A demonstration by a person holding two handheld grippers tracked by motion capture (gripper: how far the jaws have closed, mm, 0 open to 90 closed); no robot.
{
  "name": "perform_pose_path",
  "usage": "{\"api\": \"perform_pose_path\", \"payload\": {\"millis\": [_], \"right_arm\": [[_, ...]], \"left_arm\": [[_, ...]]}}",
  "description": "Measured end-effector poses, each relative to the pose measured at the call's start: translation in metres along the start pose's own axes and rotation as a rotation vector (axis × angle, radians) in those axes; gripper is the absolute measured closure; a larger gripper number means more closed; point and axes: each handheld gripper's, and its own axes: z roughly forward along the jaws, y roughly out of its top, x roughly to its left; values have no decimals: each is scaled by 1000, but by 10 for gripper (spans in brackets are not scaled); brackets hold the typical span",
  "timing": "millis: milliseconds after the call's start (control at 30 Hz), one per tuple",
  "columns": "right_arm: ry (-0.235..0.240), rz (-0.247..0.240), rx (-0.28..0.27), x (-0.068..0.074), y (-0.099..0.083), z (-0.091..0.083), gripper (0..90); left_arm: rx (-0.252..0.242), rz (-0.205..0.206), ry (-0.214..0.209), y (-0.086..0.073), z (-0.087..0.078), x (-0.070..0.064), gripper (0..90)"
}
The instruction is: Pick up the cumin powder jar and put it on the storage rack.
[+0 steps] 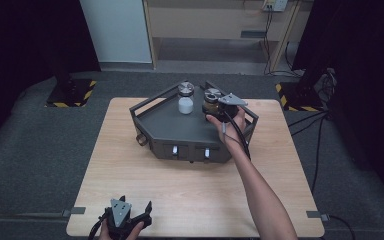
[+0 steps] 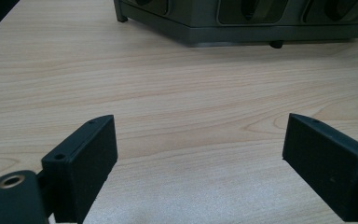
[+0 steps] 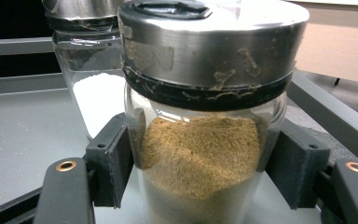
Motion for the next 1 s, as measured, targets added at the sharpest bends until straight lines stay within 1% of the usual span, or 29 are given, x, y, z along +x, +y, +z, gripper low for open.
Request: {"api": "perform_pose_path", "payload": {"millis": [167, 300, 333, 367, 433, 467, 533, 600, 700, 733, 767, 867, 967, 1000], "right_arm": [[0, 1, 7, 0, 2, 0, 310], [1, 3, 2, 0, 1, 0, 306], [2, 4, 5, 0, 1, 0, 282], [1, -1, 17, 0, 3, 0, 212], [-4, 4, 28, 2, 4, -2, 132], [-12, 10, 22, 3, 2, -3, 98], [-16, 11, 14, 4, 1, -8, 84], [-14, 23, -11, 4, 0, -15, 66], [-6, 23, -32, 5, 1, -28, 55], [1, 38, -49, 5, 1, -35, 53], [3, 42, -59, 5, 1, -39, 50], [9, 48, -105, 6, 2, -62, 50], [16, 50, -133, 6, 2, -84, 50], [17, 49, -147, 7, 1, -95, 50]], "left_arm": [[0, 5, 2, 0, 0, 0, 92], [-1, 1, 5, 0, 0, 0, 92], [-1, 1, 4, 0, 0, 0, 92], [-1, 1, 3, 0, 0, 0, 91], [-1, 4, 1, 0, 0, 0, 92], [-1, 5, 1, 0, 1, 0, 92], [0, 5, 3, 0, 1, 0, 91], [-1, 4, 5, 0, 1, 0, 91], [-4, 6, 6, 0, 0, 0, 91], [-5, 7, 7, 0, 0, -1, 92], [-6, 10, 9, 0, 0, -1, 92], [-11, 13, 9, 0, -2, -2, 92], [-18, 14, 12, 0, -4, -3, 92], [-20, 14, 13, 0, -4, -4, 91]]}}
